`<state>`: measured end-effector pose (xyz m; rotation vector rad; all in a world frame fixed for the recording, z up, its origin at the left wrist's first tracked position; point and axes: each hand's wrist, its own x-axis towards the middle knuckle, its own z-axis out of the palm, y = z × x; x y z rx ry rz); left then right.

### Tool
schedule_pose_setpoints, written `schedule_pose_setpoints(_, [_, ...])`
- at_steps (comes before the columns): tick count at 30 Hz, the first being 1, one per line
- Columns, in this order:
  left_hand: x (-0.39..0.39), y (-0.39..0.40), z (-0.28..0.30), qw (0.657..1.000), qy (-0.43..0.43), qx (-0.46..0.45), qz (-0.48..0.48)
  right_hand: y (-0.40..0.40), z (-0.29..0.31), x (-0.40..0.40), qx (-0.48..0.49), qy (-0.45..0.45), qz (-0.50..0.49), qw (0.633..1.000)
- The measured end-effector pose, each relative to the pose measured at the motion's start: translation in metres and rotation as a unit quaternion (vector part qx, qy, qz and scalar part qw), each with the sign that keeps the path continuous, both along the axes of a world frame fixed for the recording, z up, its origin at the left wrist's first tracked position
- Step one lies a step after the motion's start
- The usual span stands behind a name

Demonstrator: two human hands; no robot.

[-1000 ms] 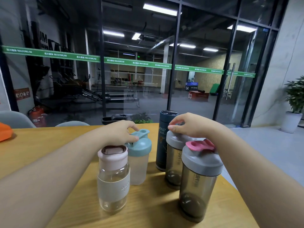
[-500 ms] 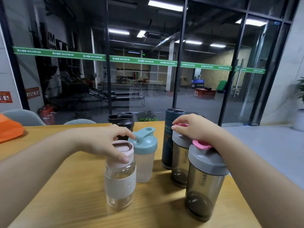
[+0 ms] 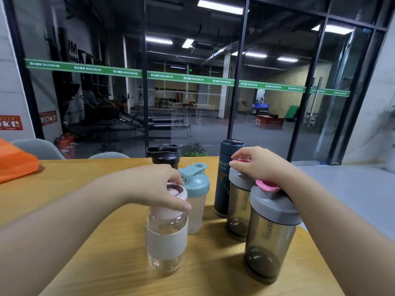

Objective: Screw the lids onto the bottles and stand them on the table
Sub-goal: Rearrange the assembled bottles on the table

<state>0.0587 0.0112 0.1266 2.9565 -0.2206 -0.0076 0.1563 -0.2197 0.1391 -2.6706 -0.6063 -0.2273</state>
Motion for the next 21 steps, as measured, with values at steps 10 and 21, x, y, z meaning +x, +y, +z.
schedule_pose_setpoints(10, [-0.009,0.011,0.014,0.994,0.108,0.03,-0.003,-0.001,-0.002,0.002,0.014,0.002,-0.002,1.0])
schedule_pose_setpoints(21, [-0.011,-0.034,-0.011,0.994,-0.023,0.037,0.098,-0.001,-0.002,0.0,0.023,0.006,-0.002,1.0])
